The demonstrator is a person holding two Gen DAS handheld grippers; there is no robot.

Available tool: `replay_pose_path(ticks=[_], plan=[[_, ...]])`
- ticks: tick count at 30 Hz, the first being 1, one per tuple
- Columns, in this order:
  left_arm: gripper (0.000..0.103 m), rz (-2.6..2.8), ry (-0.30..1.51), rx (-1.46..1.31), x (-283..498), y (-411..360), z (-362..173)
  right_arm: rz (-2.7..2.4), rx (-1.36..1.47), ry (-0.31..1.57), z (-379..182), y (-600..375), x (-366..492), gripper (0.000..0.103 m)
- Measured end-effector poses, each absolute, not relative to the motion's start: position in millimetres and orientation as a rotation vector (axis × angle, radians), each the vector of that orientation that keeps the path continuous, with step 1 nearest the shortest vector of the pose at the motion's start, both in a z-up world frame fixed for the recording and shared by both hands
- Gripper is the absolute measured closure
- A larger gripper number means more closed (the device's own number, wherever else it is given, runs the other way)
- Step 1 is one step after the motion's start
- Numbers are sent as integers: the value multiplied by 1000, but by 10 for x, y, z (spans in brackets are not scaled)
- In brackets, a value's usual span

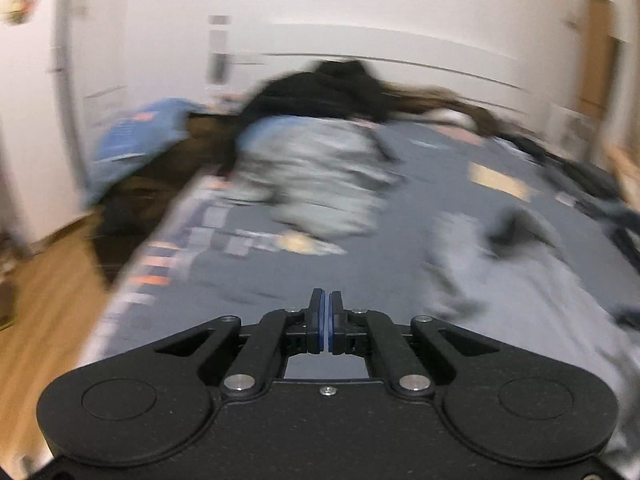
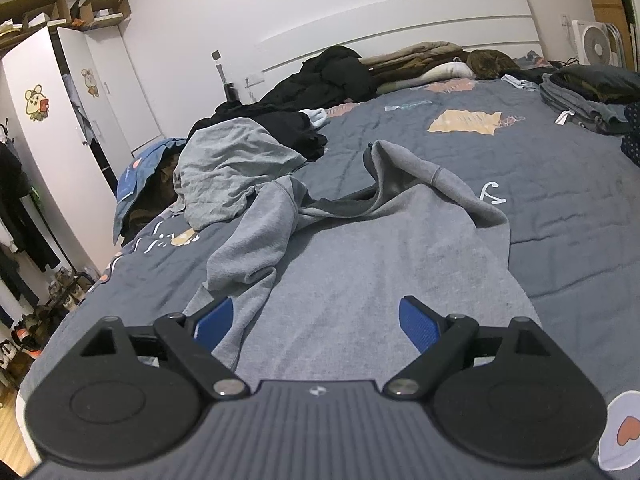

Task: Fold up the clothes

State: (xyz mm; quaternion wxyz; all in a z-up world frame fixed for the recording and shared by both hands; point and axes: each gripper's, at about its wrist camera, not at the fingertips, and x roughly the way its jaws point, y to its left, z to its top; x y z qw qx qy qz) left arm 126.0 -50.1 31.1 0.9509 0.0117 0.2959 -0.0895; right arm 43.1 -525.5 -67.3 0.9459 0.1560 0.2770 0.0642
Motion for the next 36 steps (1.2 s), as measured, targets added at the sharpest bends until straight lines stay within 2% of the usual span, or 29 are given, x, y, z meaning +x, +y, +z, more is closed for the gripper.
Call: replay_pose_path(ticks=[3,5,6,7,9,15,20,22,25,26,27,28,32,36], plan=[[101,-243,677,68,1260,-546,220,134,302,569,-690,-5230,445,13],[97,-342,743,104,1178,-789,5,133,298,579,-713,-5215,469,13],[85,-397,777,114,1133,-924,-122,135,298,583,-722,-5206,479,13],[61,-447,811,112,1092,-1053,-254,139,297,585,-725,-5191,484,13],[41,-487,855,43,1044,-1224,-523,147,294,588,-731,-5160,494,13],[43,-408,951,-313,1015,-1279,-1176,172,287,597,-748,-5068,524,13],[44,-285,1013,-382,1160,-1114,-1337,201,299,602,-752,-5000,553,13],[59,-289,1011,-418,1182,-1085,-1371,213,301,605,-755,-4966,559,13],[61,-279,1015,-422,1229,-1121,-1436,233,303,610,-760,-4912,563,13],[65,-278,1016,-427,1247,-1132,-1449,237,303,611,-761,-4899,563,13],[78,-278,1007,-433,1250,-1139,-1440,237,304,611,-761,-4898,561,13],[95,-279,993,-438,1255,-1142,-1418,237,304,611,-761,-4896,559,13],[99,-284,881,-443,1305,-1109,-1199,237,307,610,-760,-4892,552,13],[100,-192,702,-464,1381,-767,-716,237,311,610,-758,-4889,544,13]])
